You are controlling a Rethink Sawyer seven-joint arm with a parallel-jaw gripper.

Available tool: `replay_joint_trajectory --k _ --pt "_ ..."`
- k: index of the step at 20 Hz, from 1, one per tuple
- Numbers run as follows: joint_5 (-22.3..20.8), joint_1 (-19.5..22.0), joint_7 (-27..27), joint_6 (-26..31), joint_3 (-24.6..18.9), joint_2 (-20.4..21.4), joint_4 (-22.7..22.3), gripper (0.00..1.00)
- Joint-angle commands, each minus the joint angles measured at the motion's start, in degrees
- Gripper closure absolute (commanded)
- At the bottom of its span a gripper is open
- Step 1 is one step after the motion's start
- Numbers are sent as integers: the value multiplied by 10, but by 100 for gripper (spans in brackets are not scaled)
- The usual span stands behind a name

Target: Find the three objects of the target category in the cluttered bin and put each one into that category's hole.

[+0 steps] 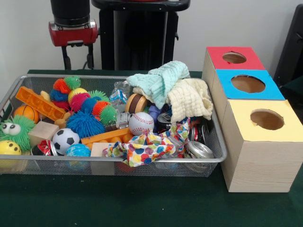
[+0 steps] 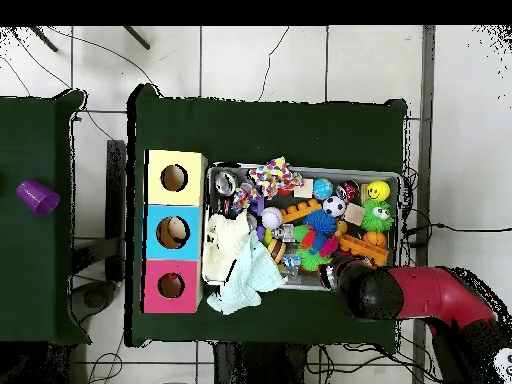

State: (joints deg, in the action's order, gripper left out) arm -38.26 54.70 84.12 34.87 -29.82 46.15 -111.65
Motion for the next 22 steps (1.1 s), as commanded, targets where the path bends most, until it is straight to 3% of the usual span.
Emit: replay_joint_trajectory --k 1,10,16,22 --pt "22 -9 29 -8 -4 7 -21 0" --pt "27 -41 64 -27 12 17 -35 0" --pt "-30 -41 62 -75 51 -59 1 0" --pt "-34 -31 38 -93 65 -111 37 0"
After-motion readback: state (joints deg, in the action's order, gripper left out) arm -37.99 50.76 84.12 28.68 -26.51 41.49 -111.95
